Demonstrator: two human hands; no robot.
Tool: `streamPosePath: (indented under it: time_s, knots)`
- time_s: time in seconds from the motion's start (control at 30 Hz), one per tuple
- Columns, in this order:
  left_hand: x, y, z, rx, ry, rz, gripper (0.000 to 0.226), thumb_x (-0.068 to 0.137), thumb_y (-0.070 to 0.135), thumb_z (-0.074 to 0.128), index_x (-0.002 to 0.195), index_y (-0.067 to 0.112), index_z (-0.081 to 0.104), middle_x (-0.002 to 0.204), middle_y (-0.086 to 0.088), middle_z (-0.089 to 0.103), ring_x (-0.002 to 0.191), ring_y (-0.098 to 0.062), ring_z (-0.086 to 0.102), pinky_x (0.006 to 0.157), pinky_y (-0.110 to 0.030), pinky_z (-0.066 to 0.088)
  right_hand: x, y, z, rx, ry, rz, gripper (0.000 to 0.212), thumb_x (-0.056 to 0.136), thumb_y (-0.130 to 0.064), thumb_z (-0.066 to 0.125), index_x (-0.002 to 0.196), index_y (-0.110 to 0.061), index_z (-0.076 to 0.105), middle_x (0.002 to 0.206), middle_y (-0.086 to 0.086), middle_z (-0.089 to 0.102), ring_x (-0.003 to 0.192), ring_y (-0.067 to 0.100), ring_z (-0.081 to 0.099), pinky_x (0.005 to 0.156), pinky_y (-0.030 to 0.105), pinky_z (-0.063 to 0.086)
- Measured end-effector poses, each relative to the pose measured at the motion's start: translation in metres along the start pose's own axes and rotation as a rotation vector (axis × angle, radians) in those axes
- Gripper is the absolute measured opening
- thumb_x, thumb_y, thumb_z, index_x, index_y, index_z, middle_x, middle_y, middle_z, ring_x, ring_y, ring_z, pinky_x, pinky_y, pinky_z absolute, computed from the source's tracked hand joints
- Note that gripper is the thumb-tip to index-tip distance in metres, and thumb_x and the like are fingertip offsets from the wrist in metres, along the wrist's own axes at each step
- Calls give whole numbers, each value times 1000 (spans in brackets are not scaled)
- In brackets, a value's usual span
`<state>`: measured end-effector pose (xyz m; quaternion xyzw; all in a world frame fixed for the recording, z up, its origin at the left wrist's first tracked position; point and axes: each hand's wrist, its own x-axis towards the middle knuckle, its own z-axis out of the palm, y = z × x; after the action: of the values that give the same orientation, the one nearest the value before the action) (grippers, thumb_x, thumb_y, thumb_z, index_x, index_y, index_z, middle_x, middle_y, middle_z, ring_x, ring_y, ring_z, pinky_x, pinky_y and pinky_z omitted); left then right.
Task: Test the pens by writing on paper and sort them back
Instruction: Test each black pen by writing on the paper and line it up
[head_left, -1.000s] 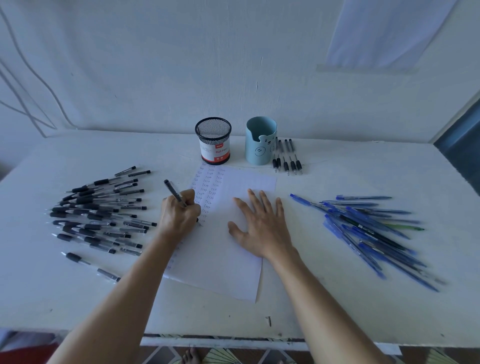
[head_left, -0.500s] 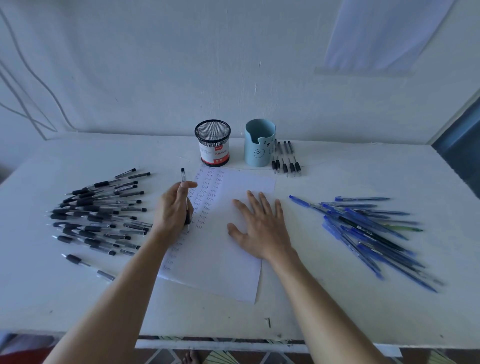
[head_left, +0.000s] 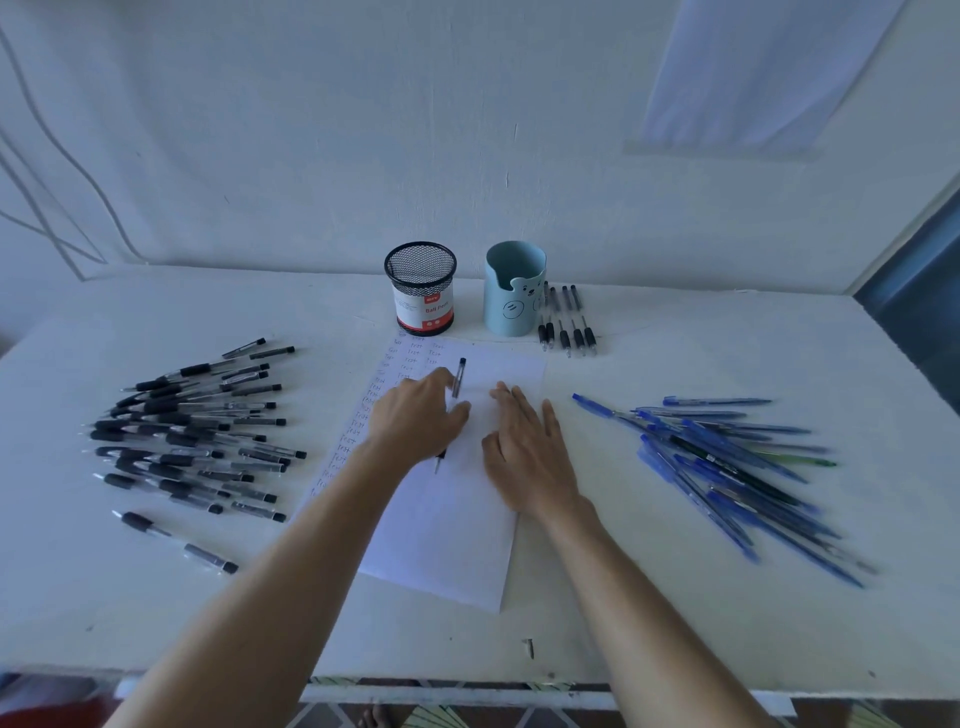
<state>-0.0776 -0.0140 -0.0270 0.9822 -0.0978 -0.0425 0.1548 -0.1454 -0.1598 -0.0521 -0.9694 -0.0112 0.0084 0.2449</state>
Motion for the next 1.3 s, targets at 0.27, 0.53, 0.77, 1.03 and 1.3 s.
streamPosePath:
  time_s: [0.27,0.53,0.77,1.03,1.3]
  knots:
    - [1,7,-3,-70,-2,-95,43,100,56,37,127,26,50,111,-11,63,95,-33,59,72,-36,43,2,0,-1,58,15,24,53,99,-15,33,151,-16,27,164,-1,20,152,10,6,123,35,-9]
    - [20,-34,13,-165,198,25,34,100,25,50,132,21,60,135,-8,53,129,-32,40,103,-41,30,8,-8,-3,-12,-5,42,45,106,-33,30,147,-49,32,162,-1,24,150,16,14,121,46,-1]
    - [18,-38,17,-149,222,36,34,99,26,51,131,20,60,135,-7,53,130,-30,38,104,-39,25,22,-26,-7,40,70,165,27,97,-51,46,113,-33,57,133,-6,50,134,21,36,116,55,17]
    - [17,-37,16,-139,219,35,34,98,26,52,130,20,61,134,-7,54,129,-30,40,104,-41,28,34,-41,-14,-208,53,280,37,72,-50,58,96,-24,69,110,-3,53,109,25,46,88,42,30]
    - [16,-38,18,-134,231,55,33,97,24,54,129,18,62,134,-8,55,134,-29,36,106,-42,27,31,-6,-40,239,250,388,14,81,-34,63,85,-21,67,86,-5,69,81,22,64,71,30,50]
